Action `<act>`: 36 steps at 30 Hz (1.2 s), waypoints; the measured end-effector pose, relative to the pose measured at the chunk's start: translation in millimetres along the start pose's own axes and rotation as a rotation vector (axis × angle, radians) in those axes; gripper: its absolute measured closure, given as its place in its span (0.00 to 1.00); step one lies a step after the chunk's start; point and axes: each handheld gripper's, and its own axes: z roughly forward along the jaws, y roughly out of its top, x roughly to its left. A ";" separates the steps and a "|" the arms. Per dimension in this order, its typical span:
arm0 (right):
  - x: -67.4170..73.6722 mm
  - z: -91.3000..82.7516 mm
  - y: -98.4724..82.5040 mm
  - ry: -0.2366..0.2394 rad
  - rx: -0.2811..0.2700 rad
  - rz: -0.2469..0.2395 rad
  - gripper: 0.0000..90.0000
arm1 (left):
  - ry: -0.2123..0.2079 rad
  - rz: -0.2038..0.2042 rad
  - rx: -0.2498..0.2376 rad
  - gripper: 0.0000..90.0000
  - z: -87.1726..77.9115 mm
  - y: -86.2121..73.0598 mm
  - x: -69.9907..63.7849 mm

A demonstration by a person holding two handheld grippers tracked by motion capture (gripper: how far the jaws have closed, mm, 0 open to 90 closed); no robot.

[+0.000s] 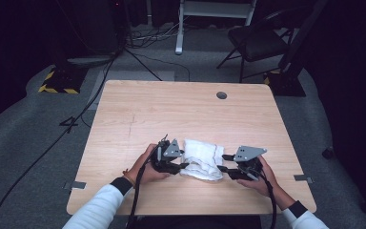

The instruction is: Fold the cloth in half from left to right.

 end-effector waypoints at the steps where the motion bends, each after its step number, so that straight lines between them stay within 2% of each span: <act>1: -1.0 3.5 1.9 -0.003 -0.001 0.013 0.55 | -0.014 -0.011 -0.005 0.49 2.9 2.5 1.4; 3: -1.1 11.1 5.0 -0.018 0.007 0.019 0.52 | -0.027 -0.015 0.007 0.47 9.2 6.4 2.6; 5: 0.4 19.1 6.8 -0.028 0.028 0.010 0.50 | -0.039 0.013 0.037 0.49 16.0 7.2 2.1; 8: 1.7 28.0 5.1 -0.027 0.063 0.003 0.48 | -0.048 0.065 0.083 0.71 21.0 2.1 1.4; 11: 3.3 30.4 0.0 -0.019 0.095 -0.001 0.44 | -0.056 0.088 0.074 0.86 15.7 -0.7 -0.9; 13: 4.8 27.8 -4.0 -0.013 0.099 0.003 0.44 | -0.065 0.103 0.046 0.90 9.5 -0.7 -5.1; 16: 8.4 21.4 -8.5 -0.019 0.105 -0.015 0.43 | -0.084 0.141 0.048 0.91 2.2 -1.4 -14.9; 17: 9.2 19.4 -9.8 -0.014 0.106 -0.009 0.43 | -0.089 0.161 0.058 0.91 1.3 -3.3 -18.9; 22: 14.7 14.6 -14.6 -0.011 0.094 -0.018 0.44 | -0.099 0.171 0.089 0.88 1.4 -13.5 -30.4; 23: 15.8 13.5 -14.1 -0.010 0.087 -0.020 0.44 | -0.111 0.160 0.085 0.86 1.2 -14.8 -31.2; 26: 17.8 11.9 -12.0 -0.006 0.054 -0.016 0.45 | -0.109 0.149 0.095 0.84 4.2 -17.7 -32.2; 30: 20.4 21.7 -15.1 0.015 0.087 -0.020 0.48 | -0.117 0.132 0.089 0.80 8.1 -20.8 -31.7; 32: 20.2 23.2 -18.2 0.027 0.082 -0.015 0.49 | -0.137 0.130 0.085 0.73 7.2 -21.4 -31.0; 34: 17.7 21.4 -18.7 0.036 0.094 -0.007 0.49 | -0.148 0.102 0.082 0.62 5.5 -22.7 -31.4; 36: 16.0 17.8 -21.3 0.037 0.106 -0.007 0.48 | -0.121 0.075 0.084 0.49 2.5 -23.3 -33.6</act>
